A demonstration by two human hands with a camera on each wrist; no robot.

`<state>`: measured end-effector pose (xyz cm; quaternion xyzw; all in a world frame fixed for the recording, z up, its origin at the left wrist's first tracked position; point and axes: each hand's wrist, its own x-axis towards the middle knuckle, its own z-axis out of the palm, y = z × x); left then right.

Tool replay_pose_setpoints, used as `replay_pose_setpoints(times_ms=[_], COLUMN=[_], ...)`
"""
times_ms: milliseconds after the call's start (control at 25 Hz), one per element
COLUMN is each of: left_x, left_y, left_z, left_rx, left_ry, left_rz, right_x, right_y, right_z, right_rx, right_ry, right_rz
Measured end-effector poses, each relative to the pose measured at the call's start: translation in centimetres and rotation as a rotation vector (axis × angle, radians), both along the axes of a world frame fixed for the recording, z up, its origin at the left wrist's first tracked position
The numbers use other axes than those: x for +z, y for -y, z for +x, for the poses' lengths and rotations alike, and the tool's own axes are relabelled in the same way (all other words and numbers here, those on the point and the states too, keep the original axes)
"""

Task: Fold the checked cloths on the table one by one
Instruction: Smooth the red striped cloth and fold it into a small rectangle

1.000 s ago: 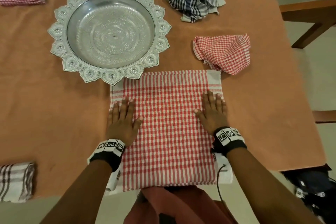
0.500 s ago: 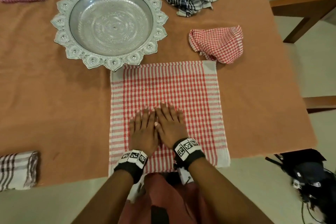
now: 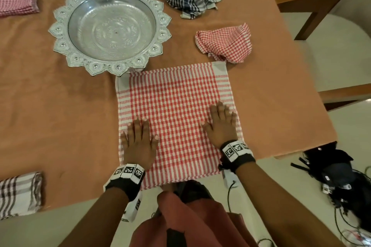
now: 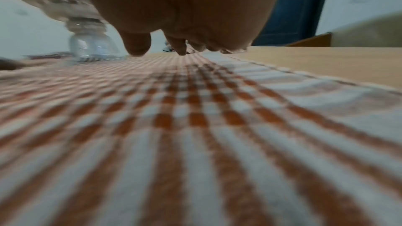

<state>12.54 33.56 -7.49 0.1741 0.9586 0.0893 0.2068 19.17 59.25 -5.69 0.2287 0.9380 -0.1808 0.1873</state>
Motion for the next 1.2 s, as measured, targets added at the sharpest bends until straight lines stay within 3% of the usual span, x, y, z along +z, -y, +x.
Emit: replay_pose_setpoints(times_ms=[160,280,480,800,1040,1120,1200], left_x=[0.8,-0.5,-1.6,-1.3,-1.0,-0.5,0.3], left_y=[0.2,1.7,4.3,6.6,6.7,7.3,8.5], left_z=[4.3,6.3,5.9,5.2,5.2,5.4,5.8], left_rx=[-0.107,-0.232,-0.246,-0.236,-0.247,-0.267,-0.160], left_ry=[-0.114,-0.110,-0.125,-0.070,-0.085,-0.133,-0.170], left_rz=[0.073,-0.040,-0.061,-0.052,-0.018,0.015,0.050], right_x=[1.5,0.2,-2.4,-3.0,-2.8,-1.9,-0.8], right_y=[9.2,14.2,12.0,-2.2,-1.7,-1.8,-1.7], right_z=[0.9,1.8,4.3,11.4,10.8,10.6,10.8], right_rx=[0.232,0.396,0.499,0.081,-0.015,-0.132,-0.342], right_ry=[-0.182,-0.163,-0.139,-0.042,-0.048,-0.113,-0.215], right_rz=[-0.127,-0.153,0.019,0.233,0.218,0.202,0.180])
